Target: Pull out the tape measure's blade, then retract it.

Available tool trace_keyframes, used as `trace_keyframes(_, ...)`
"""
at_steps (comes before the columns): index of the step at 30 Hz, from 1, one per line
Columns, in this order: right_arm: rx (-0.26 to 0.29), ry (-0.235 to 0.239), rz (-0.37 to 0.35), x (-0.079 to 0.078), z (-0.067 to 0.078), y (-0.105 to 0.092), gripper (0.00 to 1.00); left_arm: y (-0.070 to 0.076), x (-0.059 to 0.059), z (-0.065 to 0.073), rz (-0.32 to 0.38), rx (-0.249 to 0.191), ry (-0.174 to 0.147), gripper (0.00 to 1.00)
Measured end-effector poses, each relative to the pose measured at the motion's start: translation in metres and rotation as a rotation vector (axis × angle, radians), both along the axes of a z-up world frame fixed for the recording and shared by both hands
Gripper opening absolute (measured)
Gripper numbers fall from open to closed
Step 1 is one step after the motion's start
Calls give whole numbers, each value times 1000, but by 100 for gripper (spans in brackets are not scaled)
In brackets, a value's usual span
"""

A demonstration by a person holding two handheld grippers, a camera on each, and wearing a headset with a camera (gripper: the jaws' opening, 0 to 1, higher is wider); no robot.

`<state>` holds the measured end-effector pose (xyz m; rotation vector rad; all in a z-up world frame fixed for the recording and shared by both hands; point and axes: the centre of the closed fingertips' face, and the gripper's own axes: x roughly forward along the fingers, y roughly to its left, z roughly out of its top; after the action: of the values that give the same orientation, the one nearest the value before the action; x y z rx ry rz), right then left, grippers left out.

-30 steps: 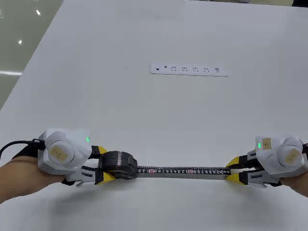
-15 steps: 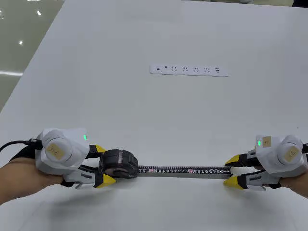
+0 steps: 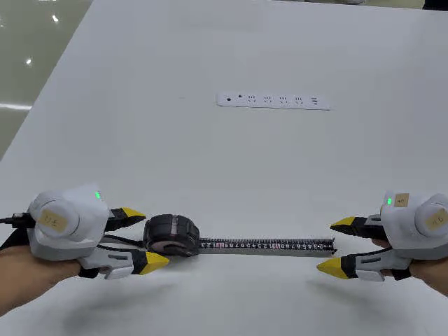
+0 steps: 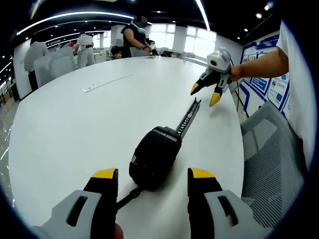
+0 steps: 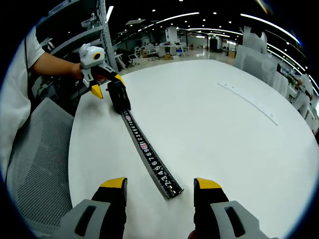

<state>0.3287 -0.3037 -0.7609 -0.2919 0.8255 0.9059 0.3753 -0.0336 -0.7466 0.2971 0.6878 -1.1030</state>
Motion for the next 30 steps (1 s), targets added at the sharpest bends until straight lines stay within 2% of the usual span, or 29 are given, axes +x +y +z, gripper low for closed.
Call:
trace_keyframes(3,3,-31,-33,1,6,0,59,5,-4,3,43,-9,7,57)
trace_keyframes(5,14,-29,-52,-2,9,1,61,9,-7,6,69,4,-4,59)
trace_keyframes(7,21,-45,-69,-3,13,1,64,11,-11,9,110,-11,5,61)
trace_keyframes(15,40,-73,-133,-10,28,1,70,18,-19,23,181,-35,-43,66)
trace_keyframes(17,47,-72,-149,-13,30,1,71,19,-24,24,191,-42,-36,67)
trace_keyframes(19,52,-72,-158,-15,31,2,73,20,-28,24,195,-43,-43,68)
trace_keyframes(21,41,-78,-162,-18,31,2,75,24,-30,23,227,-40,-45,70)
trace_keyframes(23,59,-78,-184,-20,33,3,78,27,-34,25,248,-51,-41,71)
trace_keyframes(25,54,-89,-188,-23,35,4,81,30,-38,25,258,-55,-38,72)
trace_keyframes(30,60,-106,-218,-28,39,2,87,38,-48,24,280,-45,-39,76)
